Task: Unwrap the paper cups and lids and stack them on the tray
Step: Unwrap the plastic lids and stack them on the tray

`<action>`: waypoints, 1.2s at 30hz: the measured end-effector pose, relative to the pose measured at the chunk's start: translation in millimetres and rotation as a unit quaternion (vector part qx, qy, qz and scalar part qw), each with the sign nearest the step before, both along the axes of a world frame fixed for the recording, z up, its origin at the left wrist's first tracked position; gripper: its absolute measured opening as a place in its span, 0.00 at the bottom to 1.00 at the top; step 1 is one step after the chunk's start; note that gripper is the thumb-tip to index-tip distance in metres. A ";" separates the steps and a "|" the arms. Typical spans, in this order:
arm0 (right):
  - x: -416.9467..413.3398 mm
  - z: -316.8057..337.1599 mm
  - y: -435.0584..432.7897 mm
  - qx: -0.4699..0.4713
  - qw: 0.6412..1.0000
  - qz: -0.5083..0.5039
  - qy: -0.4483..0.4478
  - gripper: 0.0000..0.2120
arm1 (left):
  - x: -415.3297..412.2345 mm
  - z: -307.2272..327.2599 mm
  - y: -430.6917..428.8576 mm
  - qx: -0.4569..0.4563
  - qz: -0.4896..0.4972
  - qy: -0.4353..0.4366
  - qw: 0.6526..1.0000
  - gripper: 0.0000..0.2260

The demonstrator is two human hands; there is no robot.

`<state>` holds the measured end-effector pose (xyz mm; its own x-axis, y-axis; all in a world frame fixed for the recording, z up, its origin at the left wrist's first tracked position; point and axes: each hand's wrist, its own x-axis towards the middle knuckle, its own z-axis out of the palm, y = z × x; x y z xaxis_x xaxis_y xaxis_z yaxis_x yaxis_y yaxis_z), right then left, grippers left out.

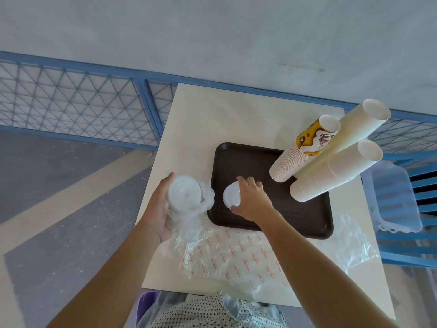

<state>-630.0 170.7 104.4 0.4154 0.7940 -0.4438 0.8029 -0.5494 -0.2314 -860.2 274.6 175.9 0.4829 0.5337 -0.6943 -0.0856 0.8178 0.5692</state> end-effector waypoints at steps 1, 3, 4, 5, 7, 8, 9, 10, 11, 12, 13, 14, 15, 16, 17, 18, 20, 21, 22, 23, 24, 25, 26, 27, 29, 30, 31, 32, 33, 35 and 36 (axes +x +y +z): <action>-0.5 -3.3 1.4 -0.007 1.000 0.003 -0.002 0.49 | 0.0 -0.4 -1.2 0.003 0.000 0.003 1.000 0.21; -1.1 -8.7 3.6 -0.012 1.000 0.007 -0.006 0.48 | -1.0 -0.4 -2.0 0.008 0.002 -0.003 1.000 0.20; -1.2 -11.1 4.1 -0.015 1.000 0.007 -0.007 0.48 | -0.7 0.0 -1.9 0.003 -0.001 -0.002 1.000 0.19; -1.2 -13.4 4.4 -0.018 1.000 0.007 -0.007 0.48 | -1.1 -1.3 -1.4 0.002 -0.001 0.001 1.000 0.18; -1.7 -17.9 4.3 -0.023 1.000 0.001 0.002 0.48 | -1.3 -0.2 -0.8 0.002 -0.005 0.006 1.000 0.17; -2.0 -20.2 4.2 -0.022 1.000 -0.005 0.009 0.48 | -0.9 -0.1 -0.4 -0.001 -0.007 0.010 1.000 0.17; -2.3 -22.0 4.1 -0.020 1.000 -0.010 0.015 0.48 | -0.7 -1.7 0.1 -0.002 -0.008 0.014 1.000 0.19; -2.6 -23.5 4.3 -0.017 1.000 -0.013 0.021 0.48 | 0.2 -0.8 0.1 -0.005 -0.008 0.020 1.000 0.21; -2.7 -24.9 4.6 -0.014 1.000 -0.014 0.024 0.48 | 0.3 -2.1 0.8 -0.006 -0.010 0.023 1.000 0.22; -3.0 -26.0 5.3 -0.013 1.000 -0.013 0.025 0.49 | 1.4 -0.9 0.9 -0.008 -0.009 0.025 1.000 0.23; -3.2 -26.7 6.0 -0.013 1.000 -0.012 0.025 0.49 | 2.2 -2.9 1.8 -0.007 -0.010 0.027 1.000 0.24; -3.6 -27.5 7.0 -0.014 1.000 -0.012 0.023 0.49 | 3.4 -2.6 2.2 -0.008 -0.011 0.031 0.999 0.24; -4.2 -28.5 7.8 -0.016 1.000 -0.012 0.021 0.50 | 3.9 -4.0 3.0 -0.009 -0.013 0.032 0.999 0.23; -4.9 -29.4 8.4 -0.017 1.000 -0.013 0.019 0.51 | 4.9 -2.9 3.0 -0.010 -0.016 0.030 0.999 0.23; -5.7 -30.4 9.1 -0.017 1.000 -0.013 0.019 0.51 | 5.6 -4.1 3.6 -0.010 -0.020 0.025 0.999 0.23; -6.4 -31.5 9.7 -0.018 1.000 -0.013 0.020 0.52 | 6.1 -4.8 3.9 -0.012 -0.023 0.021 0.999 0.22; -7.1 -32.9 10.7 -0.027 0.999 -0.009 0.019 0.50 | 7.0 -5.6 4.3 -0.017 -0.032 0.007 0.999 0.20; -7.0 -33.4 11.2 -0.032 0.999 -0.004 0.016 0.48 | 7.0 -7.2 4.5 -0.017 -0.035 0.001 0.999 0.19; -6.9 -33.7 11.7 -0.036 0.999 0.001 0.012 0.47 | 7.4 -7.0 4.5 -0.017 -0.037 0.001 0.999 0.19; -7.2 -33.9 12.4 -0.039 0.999 0.005 0.008 0.46 | 7.2 -7.9 5.0 -0.016 -0.037 0.003 0.999 0.19; -8.0 -34.3 13.0 -0.040 0.999 0.004 0.007 0.46 | 7.2 -6.7 5.0 -0.016 -0.038 0.004 0.999 0.20; -9.2 -34.6 13.6 -0.040 0.999 0.000 0.007 0.45 | 7.0 -6.6 5.1 -0.014 -0.037 0.004 0.999 0.20; -10.9 -34.8 13.9 -0.039 0.999 -0.005 0.006 0.45 | 6.7 -6.3 5.3 -0.015 -0.036 0.007 0.999 0.21; -12.6 -35.4 14.0 -0.037 0.999 -0.011 0.004 0.44 | 5.9 -7.5 5.8 -0.015 -0.034 0.010 0.999 0.22; -15.7 -37.3 12.9 -0.030 0.999 -0.020 -0.001 0.44 | 5.0 -7.3 6.2 -0.016 -0.035 0.013 0.999 0.24; -16.6 -38.2 11.6 -0.025 0.999 -0.023 -0.003 0.44 | 5.0 -7.5 6.4 -0.017 -0.035 0.012 0.999 0.25; -17.2 -39.4 10.0 -0.020 0.999 -0.025 -0.006 0.44 | 4.7 -8.1 6.7 -0.017 -0.036 0.009 0.999 0.25; -17.6 -40.6 8.1 -0.015 1.000 -0.026 -0.008 0.45 | 4.8 -7.4 6.7 -0.017 -0.038 0.004 0.999 0.24; -17.8 -41.8 6.2 -0.009 1.000 -0.027 -0.010 0.45 | 4.4 -7.6 6.6 -0.016 -0.038 0.001 0.999 0.23; -18.0 -43.4 3.0 -0.001 0.999 -0.030 -0.014 0.46 | 3.8 -8.9 6.3 -0.015 -0.040 0.003 0.999 0.24; -18.2 -43.9 2.0 0.001 0.999 -0.029 -0.016 0.46 | 3.2 -9.8 6.6 -0.012 -0.042 0.003 0.999 0.25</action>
